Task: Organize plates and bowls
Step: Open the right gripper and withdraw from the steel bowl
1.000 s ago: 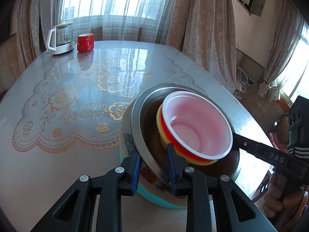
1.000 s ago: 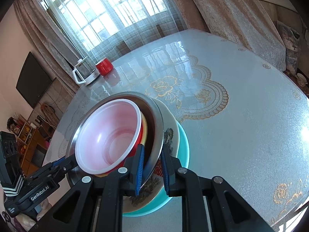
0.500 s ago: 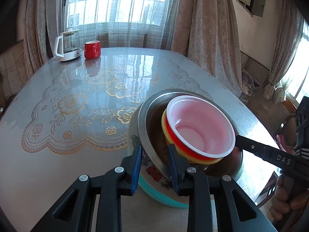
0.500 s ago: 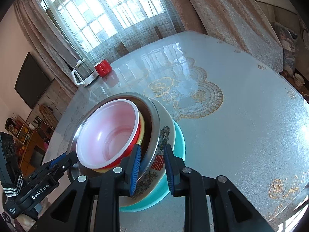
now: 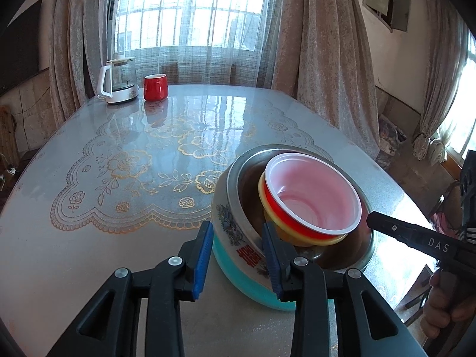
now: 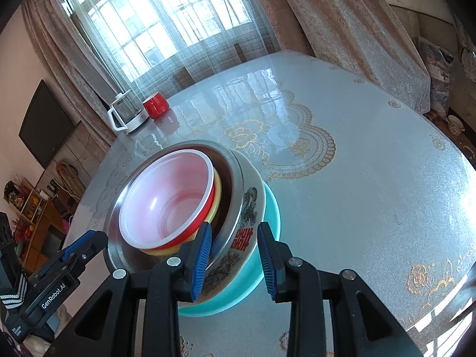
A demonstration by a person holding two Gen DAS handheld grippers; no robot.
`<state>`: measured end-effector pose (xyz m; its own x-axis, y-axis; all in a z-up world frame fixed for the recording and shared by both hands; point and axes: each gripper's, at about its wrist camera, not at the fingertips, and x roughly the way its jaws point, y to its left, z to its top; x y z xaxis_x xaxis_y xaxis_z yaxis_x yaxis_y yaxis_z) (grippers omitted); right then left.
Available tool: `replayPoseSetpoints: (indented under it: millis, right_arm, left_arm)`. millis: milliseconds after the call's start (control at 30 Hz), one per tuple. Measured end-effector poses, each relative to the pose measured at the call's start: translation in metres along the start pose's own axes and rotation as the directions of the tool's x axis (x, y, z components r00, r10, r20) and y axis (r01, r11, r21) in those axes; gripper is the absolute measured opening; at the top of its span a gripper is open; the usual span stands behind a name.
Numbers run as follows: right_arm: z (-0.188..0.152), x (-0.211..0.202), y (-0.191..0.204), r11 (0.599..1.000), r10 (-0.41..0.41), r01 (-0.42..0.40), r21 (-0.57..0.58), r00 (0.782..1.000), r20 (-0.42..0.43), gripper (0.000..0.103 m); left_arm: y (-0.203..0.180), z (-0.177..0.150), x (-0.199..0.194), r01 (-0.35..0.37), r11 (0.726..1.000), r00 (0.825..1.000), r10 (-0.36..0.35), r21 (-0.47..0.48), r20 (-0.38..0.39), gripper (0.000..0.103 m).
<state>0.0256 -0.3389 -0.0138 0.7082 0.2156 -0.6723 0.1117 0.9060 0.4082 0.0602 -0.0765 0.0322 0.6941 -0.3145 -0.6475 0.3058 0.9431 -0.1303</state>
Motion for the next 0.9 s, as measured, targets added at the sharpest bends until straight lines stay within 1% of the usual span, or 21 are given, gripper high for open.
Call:
replayPoseSetpoints:
  millis: [333, 567, 667, 800, 900]
  right_arm:
    - [-0.005, 0.002, 0.007, 1.000, 0.018, -0.018, -0.016, 1.000, -0.009, 0.032]
    - [-0.008, 0.001, 0.009, 1.000, 0.012, -0.012, -0.023, 1.000, -0.009, 0.032]
    - [-0.009, -0.002, 0.012, 0.999, -0.001, 0.001, -0.035, 1.000, 0.006, 0.032]
    - [-0.010, -0.009, 0.016, 0.998, -0.030, 0.032, -0.049, 0.999, 0.039, 0.032]
    - [-0.010, -0.015, 0.020, 0.996, -0.059, 0.063, -0.062, 0.996, 0.072, 0.032]
  left_arm:
    - [0.002, -0.005, -0.005, -0.020, 1.000, 1.000, 0.020, -0.004, 0.010, 0.035]
    - [0.007, -0.009, -0.005, -0.039, 0.999, 0.999, 0.039, -0.017, -0.006, 0.035]
    - [0.008, -0.012, -0.005, -0.049, 0.999, 0.999, 0.048, -0.023, -0.015, 0.035]
    - [0.009, -0.016, -0.009, -0.068, 0.997, 0.998, 0.068, -0.030, -0.006, 0.035]
    - [0.012, -0.019, -0.013, -0.095, 0.995, 0.995, 0.095, -0.038, 0.004, 0.040]
